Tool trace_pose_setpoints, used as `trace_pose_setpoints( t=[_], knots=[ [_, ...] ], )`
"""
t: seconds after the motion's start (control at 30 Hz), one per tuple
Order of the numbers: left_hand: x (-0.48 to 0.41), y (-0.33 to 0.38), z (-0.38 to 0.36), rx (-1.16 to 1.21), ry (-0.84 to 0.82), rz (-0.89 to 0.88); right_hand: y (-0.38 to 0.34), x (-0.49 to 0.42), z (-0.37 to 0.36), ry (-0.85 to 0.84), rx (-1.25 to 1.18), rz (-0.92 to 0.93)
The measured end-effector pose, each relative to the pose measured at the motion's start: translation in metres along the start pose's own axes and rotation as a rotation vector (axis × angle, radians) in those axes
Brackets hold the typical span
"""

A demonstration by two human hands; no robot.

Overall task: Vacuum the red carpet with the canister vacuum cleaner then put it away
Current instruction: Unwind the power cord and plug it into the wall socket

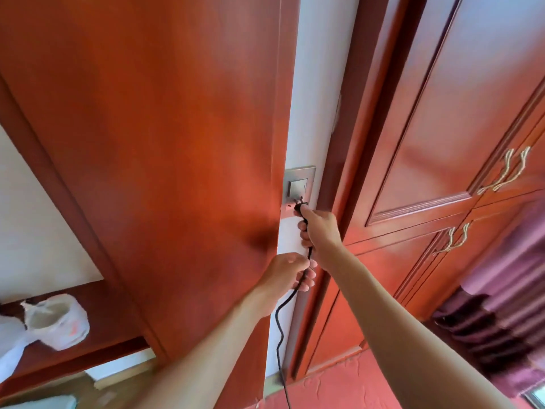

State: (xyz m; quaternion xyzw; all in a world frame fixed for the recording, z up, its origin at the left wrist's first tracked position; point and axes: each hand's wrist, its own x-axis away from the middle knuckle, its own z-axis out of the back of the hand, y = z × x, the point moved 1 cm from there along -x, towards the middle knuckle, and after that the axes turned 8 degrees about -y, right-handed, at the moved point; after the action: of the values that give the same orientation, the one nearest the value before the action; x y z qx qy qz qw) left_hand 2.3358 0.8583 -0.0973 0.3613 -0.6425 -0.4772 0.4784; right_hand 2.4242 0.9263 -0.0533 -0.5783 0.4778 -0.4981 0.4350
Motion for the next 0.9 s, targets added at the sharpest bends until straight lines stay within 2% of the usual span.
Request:
trace_pose_setpoints(
  t=[0.17, 0.27, 0.33, 0.4, 0.5, 0.63, 0.9],
  knots=[
    [-0.017, 0.005, 0.005, 0.029, -0.085, -0.008, 0.0, -0.002, 0.003, 0.156, 0.11, 0.154],
    [-0.026, 0.008, 0.002, 0.073, -0.133, -0.012, 0.001, -0.005, 0.009, 0.202, 0.047, 0.12],
    [-0.031, 0.012, 0.0, 0.078, -0.138, -0.001, 0.002, -0.009, 0.011, 0.191, 0.098, 0.056],
    [-0.033, 0.013, -0.002, 0.064, -0.144, 0.012, 0.004, -0.01, 0.012, 0.207, 0.306, 0.033],
    [-0.034, 0.012, -0.004, 0.046, -0.171, 0.029, 0.007, -0.007, 0.012, 0.244, 0.602, 0.139],
    [-0.038, 0.01, -0.003, 0.018, -0.162, 0.045, 0.007, -0.004, 0.013, 0.257, 0.826, 0.265],
    [-0.043, 0.013, -0.009, -0.077, -0.113, 0.051, 0.001, -0.002, 0.013, 0.214, 1.188, 0.305]
  ],
)
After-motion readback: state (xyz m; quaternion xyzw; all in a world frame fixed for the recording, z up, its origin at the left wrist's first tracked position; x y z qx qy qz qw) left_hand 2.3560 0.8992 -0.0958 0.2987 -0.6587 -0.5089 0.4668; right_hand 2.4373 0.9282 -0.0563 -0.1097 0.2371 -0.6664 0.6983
